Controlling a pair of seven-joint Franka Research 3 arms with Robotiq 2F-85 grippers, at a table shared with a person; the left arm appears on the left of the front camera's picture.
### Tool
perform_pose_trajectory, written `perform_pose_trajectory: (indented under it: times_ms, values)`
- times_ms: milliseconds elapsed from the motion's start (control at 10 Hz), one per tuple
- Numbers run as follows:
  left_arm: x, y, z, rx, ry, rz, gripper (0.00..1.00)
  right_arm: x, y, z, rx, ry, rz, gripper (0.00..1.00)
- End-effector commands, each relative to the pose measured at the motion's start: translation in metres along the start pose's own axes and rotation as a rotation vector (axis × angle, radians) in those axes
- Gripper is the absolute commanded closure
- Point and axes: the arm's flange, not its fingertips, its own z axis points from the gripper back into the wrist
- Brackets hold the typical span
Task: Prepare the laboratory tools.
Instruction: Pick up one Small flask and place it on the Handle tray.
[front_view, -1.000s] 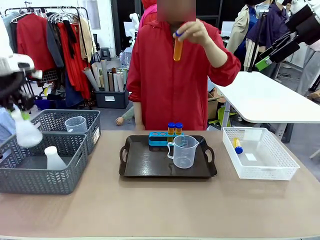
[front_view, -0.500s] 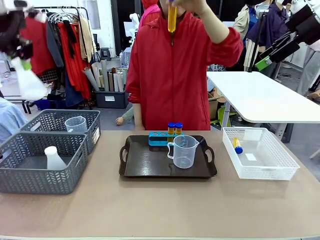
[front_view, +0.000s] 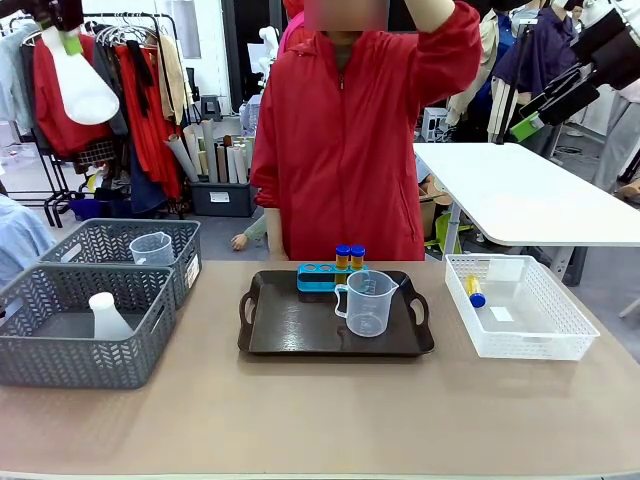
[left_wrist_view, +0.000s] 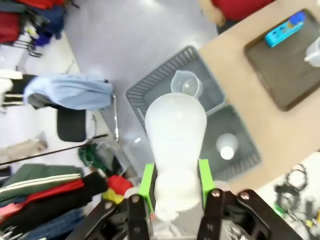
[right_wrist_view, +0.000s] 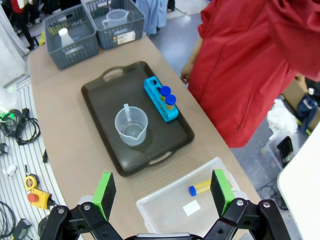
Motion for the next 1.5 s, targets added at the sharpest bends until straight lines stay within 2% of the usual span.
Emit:
perform_pose_trajectory:
  times_ms: [0,100,200,600,800,1100,1400]
  values:
    - [0.021,0.009,0.029,-0.011,0.008,-0.053,1.0,0.001,0.0,0.001,0.008,-0.009,0.002,0.0]
    - [0.024,0.006,0.031,-0.026,0.024,-0.082,1.0,0.001,0.0,0.001,0.008,-0.009,0.002,0.0]
    - [0.003,0.0,0.011,-0.002,-0.004,-0.016,1.0,0.001,0.0,0.001,0.008,-0.009,0.002,0.0]
    - [0.007,-0.001,0.013,-0.013,0.006,-0.034,1.0,0.001,0.0,0.001,0.008,-0.009,0.002,0.0]
    - [0.019,-0.029,-0.022,-0.094,0.008,-0.111,1.0,0.001,0.0,0.001,0.008,-0.009,0.002,0.0]
    - [0.044,-0.063,-0.027,-0.149,0.005,-0.224,1.0,0.001,0.0,0.001,0.008,-0.009,0.002,0.0]
    - [0.071,-0.107,-0.052,-0.23,0.023,-0.353,1.0,0.001,0.0,0.001,0.008,-0.009,0.002,0.0]
